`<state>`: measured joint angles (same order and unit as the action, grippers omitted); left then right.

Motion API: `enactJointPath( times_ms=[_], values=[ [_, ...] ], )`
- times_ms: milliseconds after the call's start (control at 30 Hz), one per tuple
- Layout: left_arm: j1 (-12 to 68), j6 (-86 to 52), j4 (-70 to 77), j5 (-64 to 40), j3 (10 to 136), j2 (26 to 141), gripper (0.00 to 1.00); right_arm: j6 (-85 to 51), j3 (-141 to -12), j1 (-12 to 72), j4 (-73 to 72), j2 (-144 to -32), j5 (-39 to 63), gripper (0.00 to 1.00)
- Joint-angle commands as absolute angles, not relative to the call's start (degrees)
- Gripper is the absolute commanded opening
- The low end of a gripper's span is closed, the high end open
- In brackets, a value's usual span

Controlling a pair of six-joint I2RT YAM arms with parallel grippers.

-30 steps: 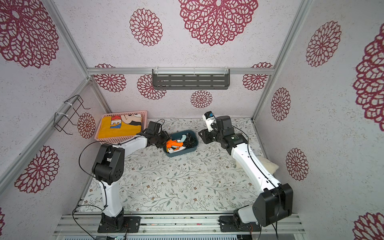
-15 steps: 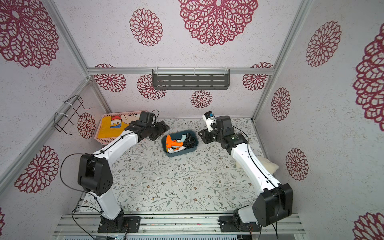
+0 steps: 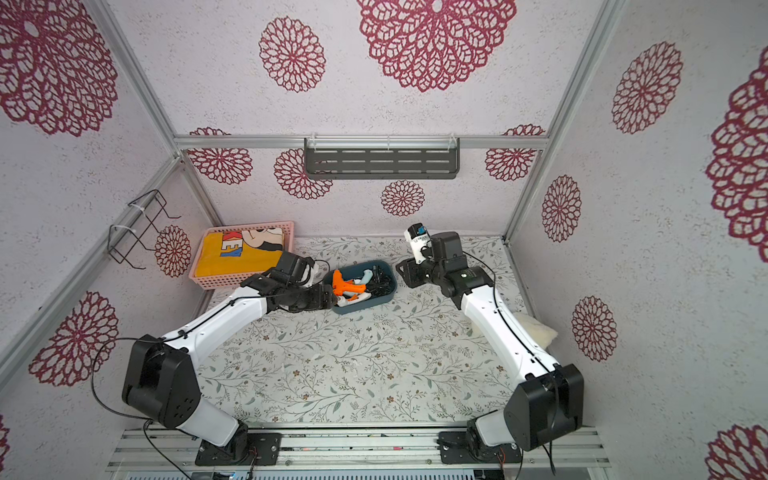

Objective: Put the hot melt glue gun into the storage box
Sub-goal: Adjust the hot melt adhesive gun in the storage box.

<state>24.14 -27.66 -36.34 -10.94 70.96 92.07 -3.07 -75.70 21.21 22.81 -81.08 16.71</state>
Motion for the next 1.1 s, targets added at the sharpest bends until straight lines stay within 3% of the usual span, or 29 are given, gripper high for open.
enactJointPath(
  times_ms=[0, 200, 833, 967, 1067],
  values=[
    [25.97, -23.19, -34.83, -11.24, 74.07, 94.94, 0.85, -3.71, -75.81, 21.32, 21.44, -80.85, 17.68, 0.4],
    [27.77, -18.91, -35.6, -10.26, 79.28, 101.61, 0.84, -3.66, -76.62, 21.31, 22.56, -80.68, 17.52, 0.4],
    [28.24, -8.97, -38.44, -6.06, 82.99, 107.82, 0.65, -3.62, -77.16, 21.35, 22.94, -81.82, 17.51, 0.39],
    [28.21, -8.66, -38.0, -6.33, 84.77, 109.46, 0.58, -3.6, -77.28, 21.36, 23.11, -82.01, 17.58, 0.38],
    [28.21, -8.31, -38.08, -6.74, 86.1, 110.6, 0.44, -3.61, -77.45, 21.29, 23.47, -82.25, 17.53, 0.38]
  ],
)
